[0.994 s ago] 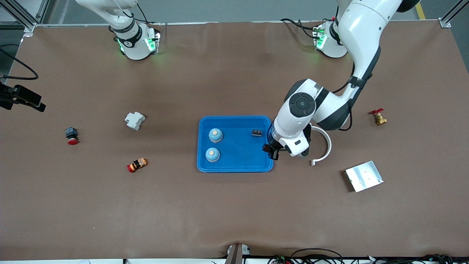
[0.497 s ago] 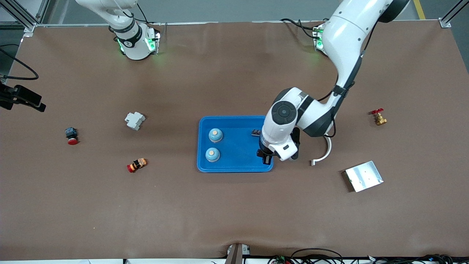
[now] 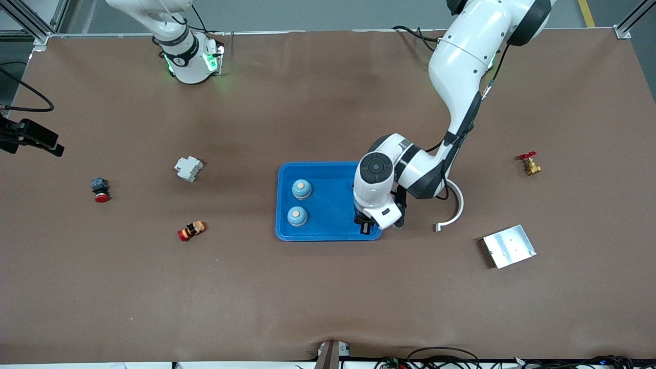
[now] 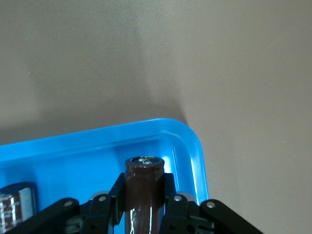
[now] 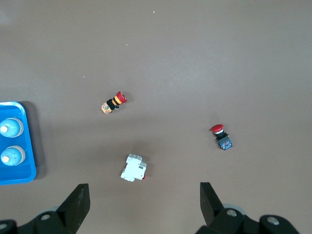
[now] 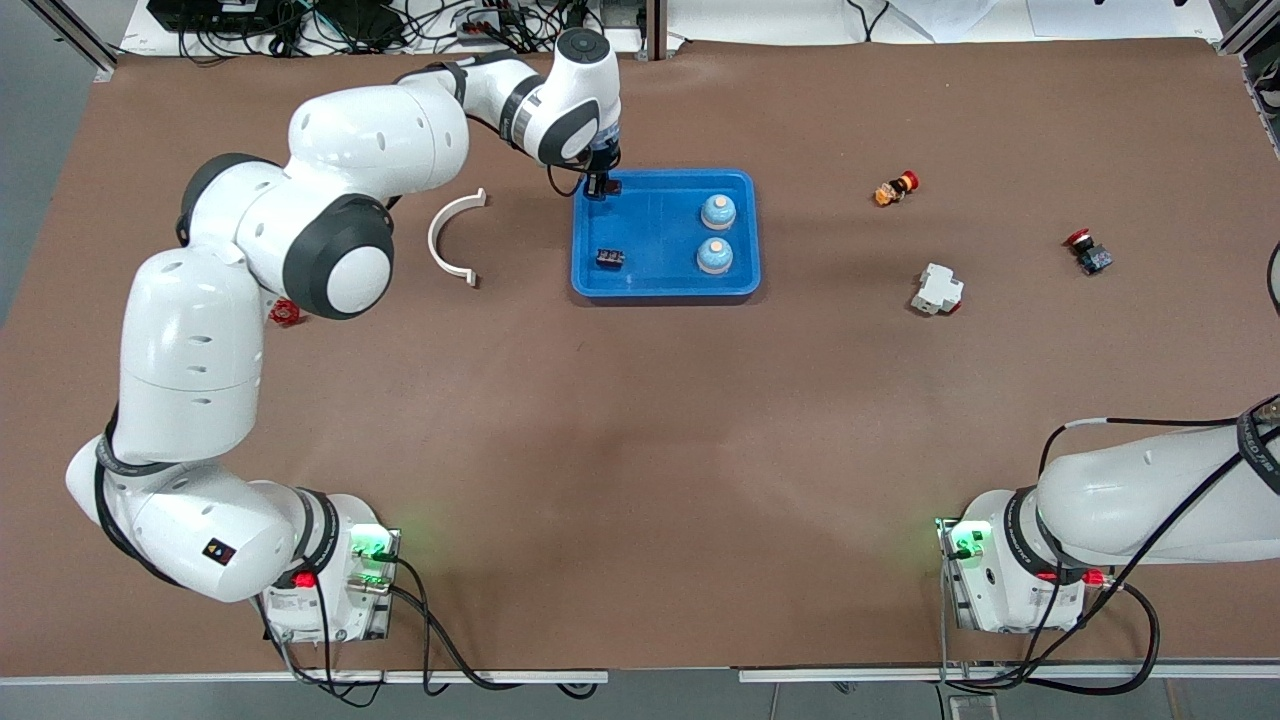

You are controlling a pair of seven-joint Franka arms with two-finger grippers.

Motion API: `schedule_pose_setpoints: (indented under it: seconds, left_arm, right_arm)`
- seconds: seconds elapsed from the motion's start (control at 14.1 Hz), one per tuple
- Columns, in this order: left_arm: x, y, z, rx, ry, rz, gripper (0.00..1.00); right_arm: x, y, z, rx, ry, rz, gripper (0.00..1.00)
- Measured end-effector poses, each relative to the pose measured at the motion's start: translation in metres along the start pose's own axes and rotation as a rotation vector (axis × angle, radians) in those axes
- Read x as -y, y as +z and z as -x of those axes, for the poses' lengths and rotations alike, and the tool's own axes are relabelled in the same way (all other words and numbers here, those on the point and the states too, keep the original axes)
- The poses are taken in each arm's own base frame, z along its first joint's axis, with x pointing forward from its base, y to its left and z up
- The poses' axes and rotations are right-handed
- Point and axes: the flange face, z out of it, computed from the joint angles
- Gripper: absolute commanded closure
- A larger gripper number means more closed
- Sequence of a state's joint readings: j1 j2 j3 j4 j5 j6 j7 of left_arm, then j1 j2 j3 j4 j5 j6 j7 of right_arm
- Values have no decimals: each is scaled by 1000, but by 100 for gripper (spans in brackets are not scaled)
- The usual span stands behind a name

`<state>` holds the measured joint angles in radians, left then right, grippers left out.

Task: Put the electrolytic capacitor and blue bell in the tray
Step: 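Lower the capacitor into the tray and open the left gripper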

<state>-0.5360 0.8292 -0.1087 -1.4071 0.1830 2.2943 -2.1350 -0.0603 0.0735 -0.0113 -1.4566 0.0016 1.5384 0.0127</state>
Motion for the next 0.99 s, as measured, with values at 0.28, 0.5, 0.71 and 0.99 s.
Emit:
schedule_pose_setpoints:
  seconds: [0.28,0.5,0.71,0.99]
  left_arm:
    - [3,7,7,0,-17,-5,100]
    - [11,11,22,-13,-23,-4,100]
    - [20,23,40,-38,-23,3,100]
    - [24,34,45,-48,-20,-2,100]
  right_arm:
    - [-1,0,0,1,2,0,0]
    - [-1,1,0,2,2,0,0]
    - [-2,1,0,3,3,0,0]
    - [-2,1,0,4,3,0,0]
